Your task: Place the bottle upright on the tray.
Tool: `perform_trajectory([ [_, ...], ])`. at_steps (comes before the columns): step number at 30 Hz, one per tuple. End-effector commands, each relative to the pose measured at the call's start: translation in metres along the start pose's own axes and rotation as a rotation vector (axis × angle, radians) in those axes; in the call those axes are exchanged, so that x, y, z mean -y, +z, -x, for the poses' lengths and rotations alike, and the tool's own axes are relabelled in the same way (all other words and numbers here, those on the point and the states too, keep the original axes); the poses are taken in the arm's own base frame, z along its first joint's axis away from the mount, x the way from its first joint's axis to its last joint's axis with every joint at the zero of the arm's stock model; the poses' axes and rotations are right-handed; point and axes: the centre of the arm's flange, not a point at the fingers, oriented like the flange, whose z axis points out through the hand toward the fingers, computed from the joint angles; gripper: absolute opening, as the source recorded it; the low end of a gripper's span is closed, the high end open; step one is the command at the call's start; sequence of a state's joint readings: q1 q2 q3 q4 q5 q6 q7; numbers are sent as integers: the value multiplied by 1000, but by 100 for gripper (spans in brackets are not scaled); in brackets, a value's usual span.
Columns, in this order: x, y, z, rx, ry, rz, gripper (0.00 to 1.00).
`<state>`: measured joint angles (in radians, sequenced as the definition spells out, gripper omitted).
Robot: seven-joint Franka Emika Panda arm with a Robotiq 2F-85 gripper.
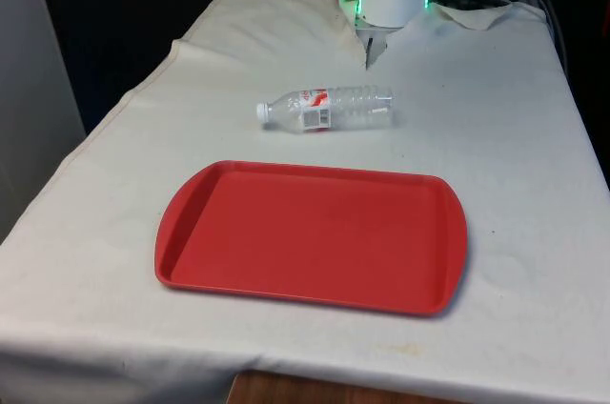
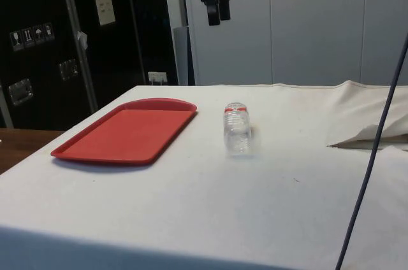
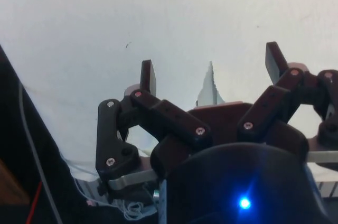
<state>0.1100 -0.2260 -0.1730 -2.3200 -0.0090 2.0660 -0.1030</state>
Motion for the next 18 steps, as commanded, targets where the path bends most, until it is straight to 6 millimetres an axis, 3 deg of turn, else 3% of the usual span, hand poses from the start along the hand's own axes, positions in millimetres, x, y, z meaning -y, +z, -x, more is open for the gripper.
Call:
perform_trajectory([
  [1, -1, 3, 0, 1, 3, 0, 100],
  [10, -19, 25, -1, -5, 50, -5, 100],
  [18, -17, 28, 2, -5, 52, -3, 100],
])
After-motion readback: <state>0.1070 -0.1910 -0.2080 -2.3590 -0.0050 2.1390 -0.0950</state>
